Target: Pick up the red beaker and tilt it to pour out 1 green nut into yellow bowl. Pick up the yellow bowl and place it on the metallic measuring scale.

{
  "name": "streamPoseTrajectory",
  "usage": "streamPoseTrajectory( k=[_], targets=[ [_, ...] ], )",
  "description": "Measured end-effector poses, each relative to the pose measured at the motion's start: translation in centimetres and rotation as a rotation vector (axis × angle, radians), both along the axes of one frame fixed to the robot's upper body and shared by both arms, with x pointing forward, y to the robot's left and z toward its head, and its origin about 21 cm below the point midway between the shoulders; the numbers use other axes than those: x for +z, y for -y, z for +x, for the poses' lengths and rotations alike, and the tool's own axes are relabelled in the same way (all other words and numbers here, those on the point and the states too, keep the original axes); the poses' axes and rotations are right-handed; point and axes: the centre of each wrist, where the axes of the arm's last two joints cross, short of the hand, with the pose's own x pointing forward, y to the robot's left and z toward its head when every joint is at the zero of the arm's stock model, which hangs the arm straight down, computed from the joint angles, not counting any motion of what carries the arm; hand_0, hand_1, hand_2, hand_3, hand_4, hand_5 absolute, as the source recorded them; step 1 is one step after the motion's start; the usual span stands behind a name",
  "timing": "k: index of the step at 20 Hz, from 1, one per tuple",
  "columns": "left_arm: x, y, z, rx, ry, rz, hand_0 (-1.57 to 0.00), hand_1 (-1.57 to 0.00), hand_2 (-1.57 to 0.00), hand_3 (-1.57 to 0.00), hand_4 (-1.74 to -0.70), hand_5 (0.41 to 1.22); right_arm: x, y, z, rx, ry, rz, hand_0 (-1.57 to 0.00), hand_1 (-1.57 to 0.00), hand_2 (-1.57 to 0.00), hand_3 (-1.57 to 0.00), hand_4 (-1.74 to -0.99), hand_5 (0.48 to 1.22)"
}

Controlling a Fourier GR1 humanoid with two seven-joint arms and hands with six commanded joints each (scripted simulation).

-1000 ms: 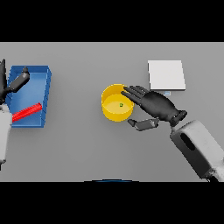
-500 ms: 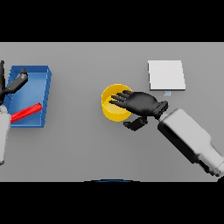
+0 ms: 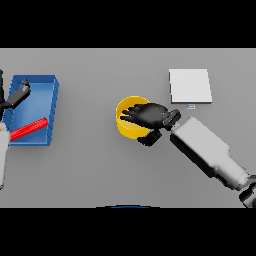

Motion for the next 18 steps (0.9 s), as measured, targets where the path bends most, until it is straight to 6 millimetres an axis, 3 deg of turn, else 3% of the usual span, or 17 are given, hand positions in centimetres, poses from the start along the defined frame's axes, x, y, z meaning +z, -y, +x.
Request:
streamPoseTrajectory(
  k=[5, 7, 8, 9, 11, 13, 16, 18],
  targets=[
    [0.2, -0.1, 0.3, 0.006, 0.004, -0.001, 0.0, 0.0, 0.0, 0.0, -0.75, 0.699, -0.7, -0.4, 0.4, -0.028, -0.052, -0.042, 0.0, 0.0, -0.02, -0.07, -1.289, 0.758],
    [0.6, -0.1, 0.2, -0.006, 0.015, -0.002, 0.0, 0.0, 0.0, 0.0, -0.75, 0.701, -1.0, 0.0, 0.7, -0.066, -0.066, -0.053, -0.03, -0.04, -0.07, -0.14, -1.302, 0.805],
    [0.5, -0.3, 0.2, 0.003, 0.008, -0.003, 0.0, 0.0, 0.0, 0.0, -0.75, 0.701, -0.8, -0.5, 0.5, -0.066, -0.08, -0.046, -0.16, -0.14, -0.15, -0.18, -1.321, 0.839],
    [0.7, -0.3, 0.2, 0.006, 0.009, -0.001, 0.0, 0.0, 0.0, 0.0, -0.75, 0.7, -0.8, -0.6, 0.4, -0.064, -0.076, -0.054, -0.44, -0.42, -0.38, -0.24, -1.351, 0.915],
    [0.2, -0.5, 0.0, 0.009, 0.001, -0.002, 0.0, 0.0, 0.0, 0.0, -0.76, 0.704, -1.0, -0.3, 0.5, -0.041, -0.088, -0.044, -0.85, -0.84, -0.81, -0.4, -1.463, 1.025],
    [0.3, -0.2, 0.2, 0.003, 0.007, -0.003, 0.0, 0.0, 0.0, 0.0, -0.76, 0.701, -0.8, -0.4, 0.5, -0.036, -0.106, -0.042, -1.11, -1.1, -1.08, -0.71, -1.557, 1.096],
    [0.7, -0.4, 0.1, -0.002, 0.016, 0.015, 0.0, 0.0, 0.0, 0.0, -0.75, 0.695, -0.6, -0.2, 0.4, -0.034, -0.126, -0.047, -1.33, -1.33, -1.2, -1.12, -1.647, 1.157],
    [0.4, -0.3, 0.4, -0.002, 0.003, 0.016, 0.0, 0.0, 0.0, 0.0, -0.74, 0.69, -0.5, 0.0, 0.3, -0.038, -0.127, -0.046, -1.42, -1.42, -1.25, -1.27, -1.681, 1.18]
  ],
)
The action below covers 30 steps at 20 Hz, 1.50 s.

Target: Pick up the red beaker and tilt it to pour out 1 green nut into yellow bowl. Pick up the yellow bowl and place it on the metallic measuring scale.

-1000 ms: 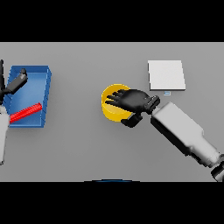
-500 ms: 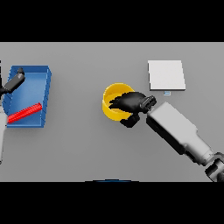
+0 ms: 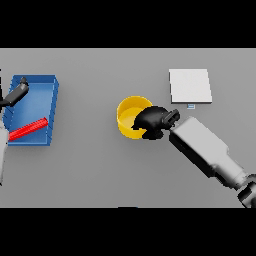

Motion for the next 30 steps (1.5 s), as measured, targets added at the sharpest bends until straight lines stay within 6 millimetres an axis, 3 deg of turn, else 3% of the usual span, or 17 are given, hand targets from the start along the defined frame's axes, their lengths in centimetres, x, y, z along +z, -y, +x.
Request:
streamPoseTrajectory(
  k=[3, 7, 12, 16, 19, 24, 30],
  targets=[
    [-0.1, 0.0, -0.3, -0.009, -0.007, -0.005, 0.0, 0.0, 0.0, 0.0, -0.74, 0.688, 0.1, 0.2, -0.1, -0.01, 0.006, 0.006, -1.49, -1.49, -1.29, -1.39, -1.71, 1.2],
    [0.3, 0.5, -0.1, -0.004, 0.011, 0.0, 0.0, 0.0, 0.0, 0.0, -0.73, 0.687, 0.7, 0.1, -0.2, 0.006, 0.03, 0.018, -1.54, -1.54, -1.33, -1.38, -1.728, 1.212],
    [0.1, 0.0, -0.2, -0.003, 0.01, 0.005, 0.0, 0.0, 0.0, 0.0, -0.74, 0.695, 3.7, 0.5, 0.2, -0.025, 0.067, 0.025, -1.56, -1.56, -1.41, -1.25, -1.737, 1.218],
    [0.5, 0.0, 0.2, -0.011, 0.017, 0.014, 0.0, 0.0, 0.0, 0.0, -0.74, 0.697, 6.3, 1.4, 0.3, -0.049, 0.13, 0.048, -1.57, -1.57, -1.44, -1.26, -1.739, 1.22],
    [0.5, -0.4, 0.0, 0.0, 0.02, -0.001, 0.0, 0.0, 0.0, 0.0, -0.75, 0.697, 7.1, 2.8, 1.3, -0.096, 0.157, 0.056, -1.57, -1.57, -1.44, -1.38, -1.74, 1.22],
    [0.4, 0.1, 0.1, 0.002, 0.005, 0.009, 0.0, 0.0, 0.0, 0.0, -0.74, 0.71, 8.7, 5.9, 3.2, -0.179, 0.194, 0.076, -1.57, -1.57, -1.5, -1.24, -1.741, 1.221],
    [1.2, -0.1, -0.3, -0.001, 0.013, 0.014, 0.0, 0.0, 0.0, 0.0, -0.74, 0.699, 8.9, 10.3, 5.7, -0.325, 0.273, 0.085, -1.57, -1.57, -1.51, -1.19, -1.741, 1.221]
  ],
)
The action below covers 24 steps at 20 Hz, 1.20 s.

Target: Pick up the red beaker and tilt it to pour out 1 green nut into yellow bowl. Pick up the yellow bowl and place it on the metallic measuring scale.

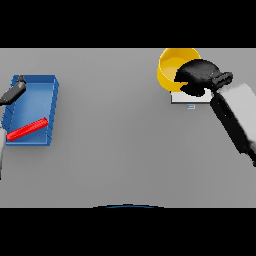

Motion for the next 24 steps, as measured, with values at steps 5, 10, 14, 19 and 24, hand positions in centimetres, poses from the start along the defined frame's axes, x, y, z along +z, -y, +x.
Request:
streamPoseTrajectory(
  k=[5, 10, 14, 19, 24],
  targets=[
    [-0.3, -0.2, 0.2, 0.002, -0.011, -0.005, 0.0, 0.0, 0.0, 0.0, -0.73, 0.685, -1.5, 2.9, 1.5, -0.1, 0.008, -0.002, -1.57, -1.57, -1.48, -1.23, -1.741, 1.221],
    [-0.2, 0.0, 0.1, 0.015, -0.005, -0.001, 0.0, 0.0, 0.0, 0.0, -0.72, 0.681, -3.6, 5.0, 2.2, -0.162, -0.002, 0.0, -1.57, -1.57, -1.4, -1.36, -1.741, 1.221],
    [-0.2, 0.1, -0.1, 0.014, -0.005, -0.007, 0.0, 0.0, 0.0, 0.0, -0.73, 0.675, -5.1, 5.6, 2.2, -0.171, -0.032, 0.018, -1.57, -1.57, -1.36, -1.34, -1.741, 1.221],
    [0.0, -0.2, 0.1, 0.017, -0.007, 0.012, 0.0, 0.0, 0.0, 0.0, -0.72, 0.668, -6.0, 5.6, 2.3, -0.162, -0.043, 0.064, -1.46, -1.57, -1.34, -1.45, -1.741, 1.221],
    [-0.2, 0.2, 0.1, 0.01, -0.006, 0.007, 0.0, 0.0, 0.0, 0.0, -0.72, 0.668, -6.5, 5.1, 2.5, -0.168, -0.058, 0.073, -1.23, -1.1, -1.09, -0.89, -1.657, 1.149]
  ],
)
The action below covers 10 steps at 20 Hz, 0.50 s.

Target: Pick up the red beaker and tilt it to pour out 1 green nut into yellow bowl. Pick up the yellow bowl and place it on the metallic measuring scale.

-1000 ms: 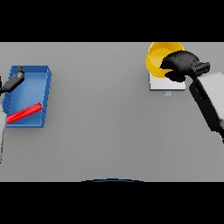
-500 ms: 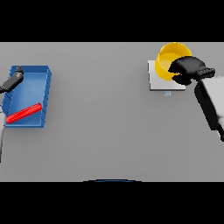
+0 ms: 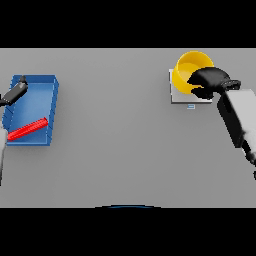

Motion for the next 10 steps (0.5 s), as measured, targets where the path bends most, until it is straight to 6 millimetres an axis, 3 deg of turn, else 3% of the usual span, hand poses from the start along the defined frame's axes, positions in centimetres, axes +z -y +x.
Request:
streamPoseTrajectory(
  k=[2, 4, 7, 10],
  targets=[
    [-0.08, 0.1, 0.12, -0.006, -0.008, 0.0, 0.0, 0.0, 0.0, 0.0, -0.72, 0.667, 0.33, -0.22, 0.16, -0.008, -0.004, -0.018, -0.79, -0.71, -0.78, -0.72, -1.609, 1.029],
    [0.06, -0.01, 0.26, 0.0, -0.003, 0.001, 0.0, 0.0, 0.0, 0.0, -0.72, 0.663, 0.44, -0.17, 0.24, 0.008, -0.019, -0.058, -0.51, -0.45, -0.55, -0.6, -1.579, 0.955],
    [-0.21, 0.22, 0.3, -0.003, -0.006, -0.007, 0.0, 0.0, 0.0, 0.0, -0.72, 0.663, 0.6, -0.09, 0.3, 0.042, -0.023, -0.069, -0.26, -0.23, -0.3, -0.46, -1.554, 0.891],
    [-0.24, -0.06, 0.32, 0.003, -0.009, 0.0, 0.0, 0.0, 0.0, 0.0, -0.72, 0.664, 0.61, -0.11, 0.21, 0.055, -0.01, -0.051, -0.13, -0.12, -0.16, -0.36, -1.542, 0.838]
  ],
)
